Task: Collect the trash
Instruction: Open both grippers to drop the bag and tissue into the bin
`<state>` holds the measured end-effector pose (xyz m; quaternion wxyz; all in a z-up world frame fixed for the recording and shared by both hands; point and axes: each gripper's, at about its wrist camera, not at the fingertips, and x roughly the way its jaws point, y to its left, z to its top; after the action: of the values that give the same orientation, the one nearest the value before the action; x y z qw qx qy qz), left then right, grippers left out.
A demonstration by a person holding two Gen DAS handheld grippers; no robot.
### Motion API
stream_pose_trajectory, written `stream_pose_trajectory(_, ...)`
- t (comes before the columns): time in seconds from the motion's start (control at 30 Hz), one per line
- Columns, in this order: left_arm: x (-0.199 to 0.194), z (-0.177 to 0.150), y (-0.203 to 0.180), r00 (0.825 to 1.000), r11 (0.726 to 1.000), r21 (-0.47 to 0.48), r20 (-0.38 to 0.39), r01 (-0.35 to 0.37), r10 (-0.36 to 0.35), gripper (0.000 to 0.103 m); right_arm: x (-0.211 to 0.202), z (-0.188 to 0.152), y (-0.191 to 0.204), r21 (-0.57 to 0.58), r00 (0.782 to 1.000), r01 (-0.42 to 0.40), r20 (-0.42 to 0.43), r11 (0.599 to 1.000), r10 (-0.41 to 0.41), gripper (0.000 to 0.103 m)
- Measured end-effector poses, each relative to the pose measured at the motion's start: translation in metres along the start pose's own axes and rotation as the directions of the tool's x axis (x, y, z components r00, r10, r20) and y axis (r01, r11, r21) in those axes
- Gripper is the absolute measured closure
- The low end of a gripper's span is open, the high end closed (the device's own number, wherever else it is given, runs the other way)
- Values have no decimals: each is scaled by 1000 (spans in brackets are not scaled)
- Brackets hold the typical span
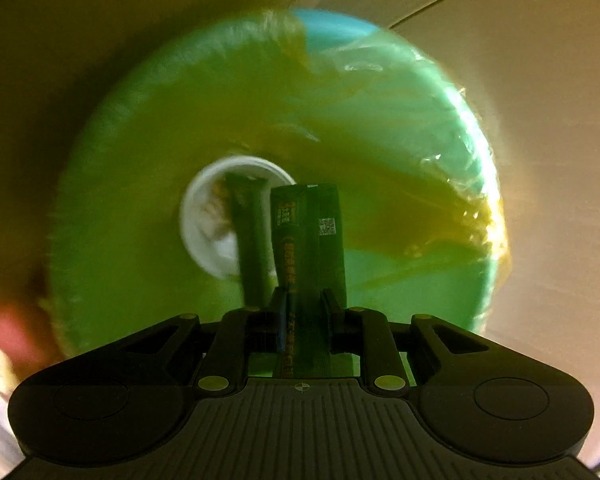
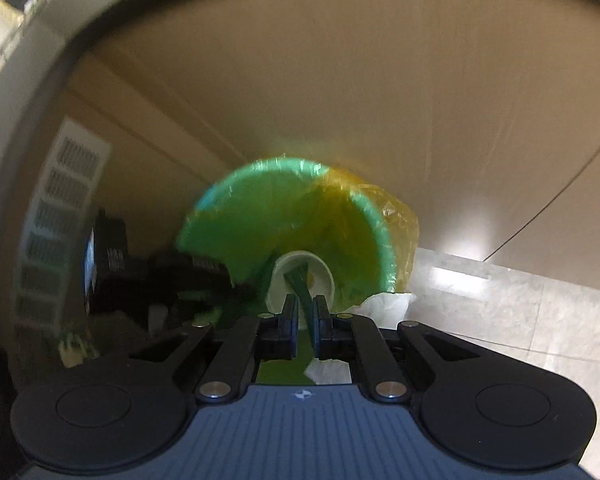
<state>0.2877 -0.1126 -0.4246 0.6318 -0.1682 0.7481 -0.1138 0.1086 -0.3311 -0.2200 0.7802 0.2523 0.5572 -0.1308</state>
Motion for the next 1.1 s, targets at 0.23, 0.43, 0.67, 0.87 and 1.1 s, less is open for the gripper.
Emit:
stream_pose_trajectory(0.23,26,2,21,999,991,-130,-46,-19,13,75,34,-15,-15,-80,990,60,-121,995,-70,80)
stream_pose_trajectory(0.43,17,1,24,999,994,-109,-37,24,-28,75,51,-32,-36,9,977,102,-189,995,-98,74)
stream_pose_trajectory(0.67,0,-5,19,996,996,-86,-85,23,-31,75,39,-35,-21,1,987,86,-140,996,-85,74)
stream_pose_trajectory(0.87,-44,-30,1,997,1000,13,-74,24,-23,75,26,-34,2,32,997,65,-33,997,-64,74)
stream_pose_trajectory(1.1,-82,-60,-28,995,956,286,-52,-71,89,75,10,-31,63,51,985,-46,166,998,37,74)
